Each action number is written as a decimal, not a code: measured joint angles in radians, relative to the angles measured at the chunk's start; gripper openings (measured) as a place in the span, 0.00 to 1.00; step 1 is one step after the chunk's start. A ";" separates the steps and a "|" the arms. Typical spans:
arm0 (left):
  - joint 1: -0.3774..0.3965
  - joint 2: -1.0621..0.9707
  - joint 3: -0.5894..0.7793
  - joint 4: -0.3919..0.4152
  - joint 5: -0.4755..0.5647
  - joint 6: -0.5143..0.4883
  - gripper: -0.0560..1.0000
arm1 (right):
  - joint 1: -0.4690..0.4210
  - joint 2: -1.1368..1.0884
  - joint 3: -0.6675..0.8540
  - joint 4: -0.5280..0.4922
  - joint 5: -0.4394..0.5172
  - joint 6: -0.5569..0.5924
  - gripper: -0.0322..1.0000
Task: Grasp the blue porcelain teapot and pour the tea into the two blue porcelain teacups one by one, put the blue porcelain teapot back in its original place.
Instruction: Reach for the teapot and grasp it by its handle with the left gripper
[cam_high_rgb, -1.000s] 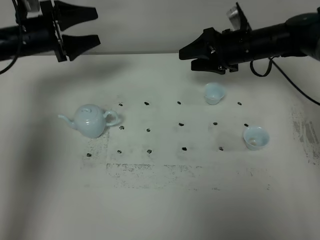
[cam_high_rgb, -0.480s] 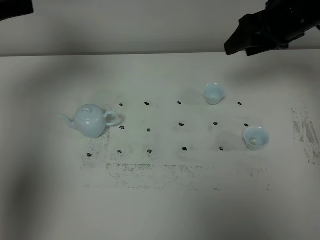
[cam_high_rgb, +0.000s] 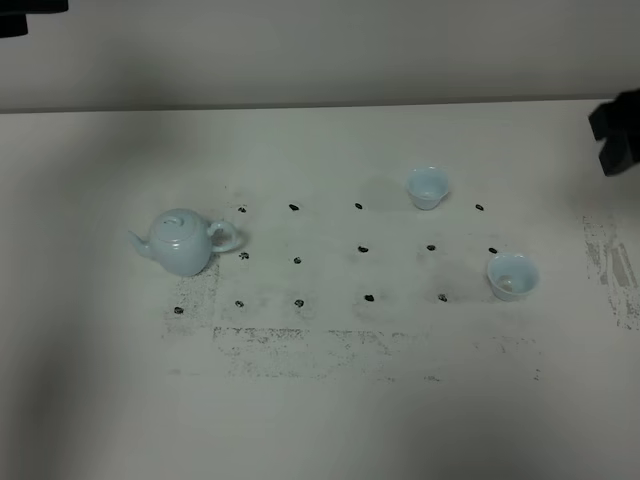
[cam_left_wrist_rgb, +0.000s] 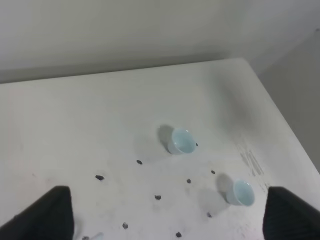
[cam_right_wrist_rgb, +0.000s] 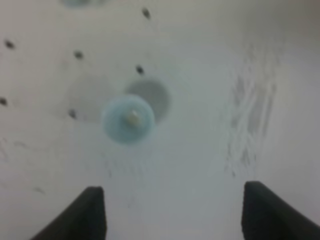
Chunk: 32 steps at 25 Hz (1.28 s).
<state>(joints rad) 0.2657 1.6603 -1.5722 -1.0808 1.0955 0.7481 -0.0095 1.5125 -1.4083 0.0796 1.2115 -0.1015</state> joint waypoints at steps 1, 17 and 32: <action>0.000 0.000 0.000 0.001 -0.007 0.002 0.75 | 0.000 -0.036 0.045 -0.013 -0.012 0.016 0.61; 0.000 -0.002 0.162 0.077 -0.241 0.049 0.75 | 0.000 -0.838 0.791 -0.027 -0.371 0.069 0.61; 0.000 -0.002 0.279 0.078 -0.334 0.096 0.75 | 0.000 -1.372 0.892 -0.006 -0.247 0.088 0.61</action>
<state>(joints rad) 0.2657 1.6583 -1.2932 -1.0029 0.7618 0.8439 -0.0095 0.1401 -0.5165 0.0732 0.9643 -0.0139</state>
